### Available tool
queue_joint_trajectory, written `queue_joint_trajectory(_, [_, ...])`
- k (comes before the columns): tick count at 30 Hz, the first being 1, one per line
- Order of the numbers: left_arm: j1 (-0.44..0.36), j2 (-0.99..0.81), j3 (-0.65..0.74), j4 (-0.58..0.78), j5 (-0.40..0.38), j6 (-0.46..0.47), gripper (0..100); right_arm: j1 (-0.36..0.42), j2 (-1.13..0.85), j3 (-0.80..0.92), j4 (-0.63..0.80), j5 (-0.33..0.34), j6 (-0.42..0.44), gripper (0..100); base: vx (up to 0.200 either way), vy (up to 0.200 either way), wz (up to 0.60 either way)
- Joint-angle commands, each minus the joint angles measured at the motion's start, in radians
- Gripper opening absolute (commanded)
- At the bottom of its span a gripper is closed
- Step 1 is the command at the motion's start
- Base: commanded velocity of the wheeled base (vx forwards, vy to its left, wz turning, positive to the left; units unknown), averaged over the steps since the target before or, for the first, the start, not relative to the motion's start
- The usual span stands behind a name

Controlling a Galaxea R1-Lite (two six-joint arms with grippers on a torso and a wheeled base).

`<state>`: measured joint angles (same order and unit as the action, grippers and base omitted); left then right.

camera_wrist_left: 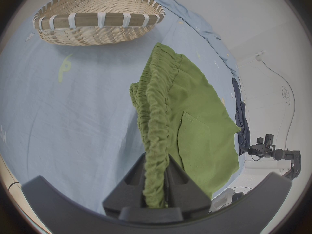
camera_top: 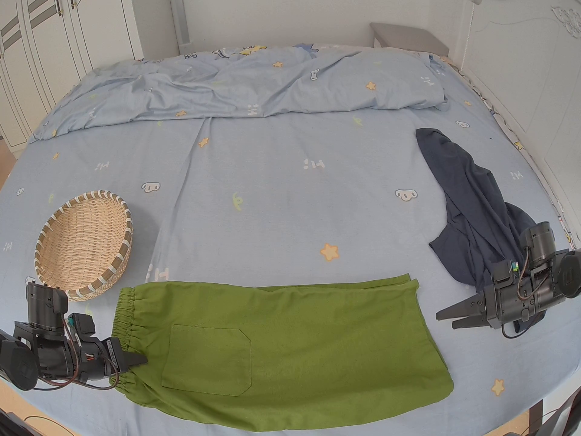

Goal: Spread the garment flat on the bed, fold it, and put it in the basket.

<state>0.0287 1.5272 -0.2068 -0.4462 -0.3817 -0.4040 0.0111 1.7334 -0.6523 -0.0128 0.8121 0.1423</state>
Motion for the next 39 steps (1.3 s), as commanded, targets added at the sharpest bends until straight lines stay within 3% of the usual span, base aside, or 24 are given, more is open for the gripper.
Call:
queue_joint_trajectory(1, [0.04, 0.004, -0.003, -0.014, -0.005, 0.014, 0, 0.093, -0.143, -0.053, -0.003, -0.001, 0.097, 100, 0.0, 0.0, 0.0])
queue_joint_trajectory(2, [0.04, 0.004, -0.003, -0.014, -0.005, 0.014, 0, 0.093, -0.143, -0.053, -0.003, -0.001, 0.097, 100, 0.0, 0.0, 0.0])
queue_joint_trajectory(5, [0.033, 0.002, 0.006, -0.034, -0.002, 0.014, 0, 0.208, -0.15, -0.078, -0.006, -0.004, 0.163, 100, 0.0, 0.0, 0.0])
queue_joint_trajectory(10, [0.034, -0.002, 0.003, -0.035, 0.0, 0.014, 0, 0.288, 0.026, -0.096, -0.07, -0.014, 0.154, 100, 0.0, 0.0, 0.0])
queue_joint_trajectory(16, [0.042, -0.007, 0.003, -0.035, -0.002, 0.014, 0, 0.299, 0.212, -0.127, -0.21, -0.06, 0.163, 100, 0.0, 0.0, 0.0])
queue_joint_trajectory(39, [0.043, -0.027, 0.001, -0.035, -0.002, 0.014, 0, 0.265, 0.439, -0.492, -0.22, -0.11, 0.264, 100, 0.0, 0.0, 0.0])
